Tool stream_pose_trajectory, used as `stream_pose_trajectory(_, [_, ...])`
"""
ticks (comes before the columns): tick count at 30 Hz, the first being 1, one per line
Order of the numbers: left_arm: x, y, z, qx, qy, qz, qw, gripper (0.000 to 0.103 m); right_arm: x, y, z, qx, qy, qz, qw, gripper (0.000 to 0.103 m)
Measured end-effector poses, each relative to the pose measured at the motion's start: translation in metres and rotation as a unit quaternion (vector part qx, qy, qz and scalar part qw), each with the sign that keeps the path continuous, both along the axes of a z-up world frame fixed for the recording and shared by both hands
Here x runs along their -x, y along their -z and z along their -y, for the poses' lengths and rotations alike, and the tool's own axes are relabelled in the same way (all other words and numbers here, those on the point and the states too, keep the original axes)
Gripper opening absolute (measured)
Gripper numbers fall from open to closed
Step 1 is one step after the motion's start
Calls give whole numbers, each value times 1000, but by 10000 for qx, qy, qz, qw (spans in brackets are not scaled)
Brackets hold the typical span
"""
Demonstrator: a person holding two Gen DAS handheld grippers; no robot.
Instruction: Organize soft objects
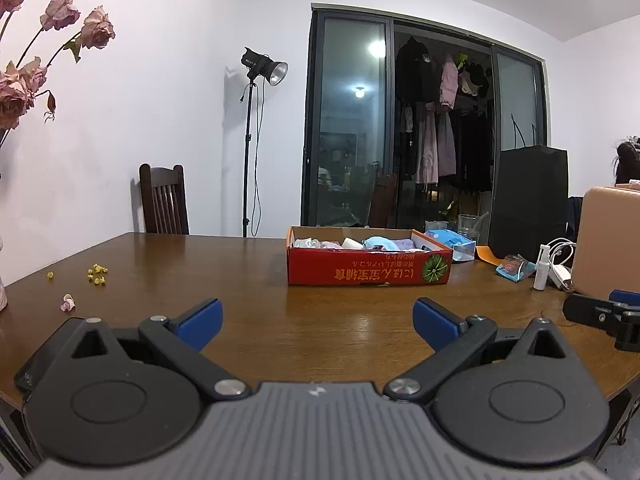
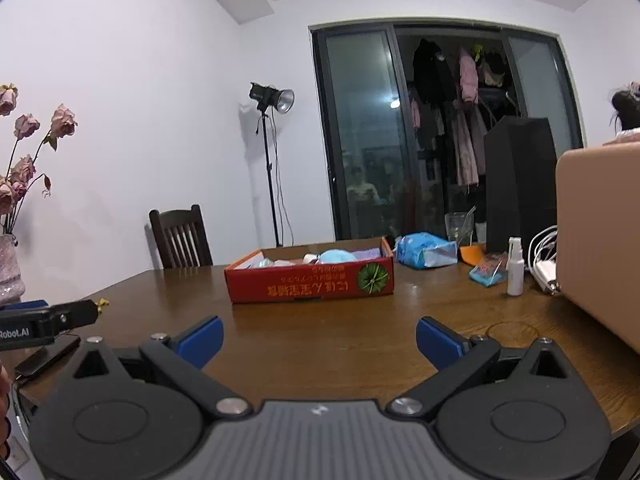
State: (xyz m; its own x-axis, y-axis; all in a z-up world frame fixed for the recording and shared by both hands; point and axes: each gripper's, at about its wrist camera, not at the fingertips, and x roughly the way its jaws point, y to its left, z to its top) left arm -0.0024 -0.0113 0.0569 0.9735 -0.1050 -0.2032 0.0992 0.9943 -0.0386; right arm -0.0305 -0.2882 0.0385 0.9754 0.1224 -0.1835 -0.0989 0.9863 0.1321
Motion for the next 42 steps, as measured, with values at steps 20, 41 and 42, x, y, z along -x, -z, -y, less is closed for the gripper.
stream_pose_trajectory(20, [0,-1,-1,-3,-71,-4,10000,103,0,1,-5,57,1,-2,10000,103])
stream_pose_trajectory(41, [1,1,-1,7,-47,-33,10000,103,0,5,-6,85,-62,-11,9999,103])
stream_pose_trajectory(42, [1,1,-1,5,-53,-26,10000,103,1,4,-6,88,-71,12,9999,103])
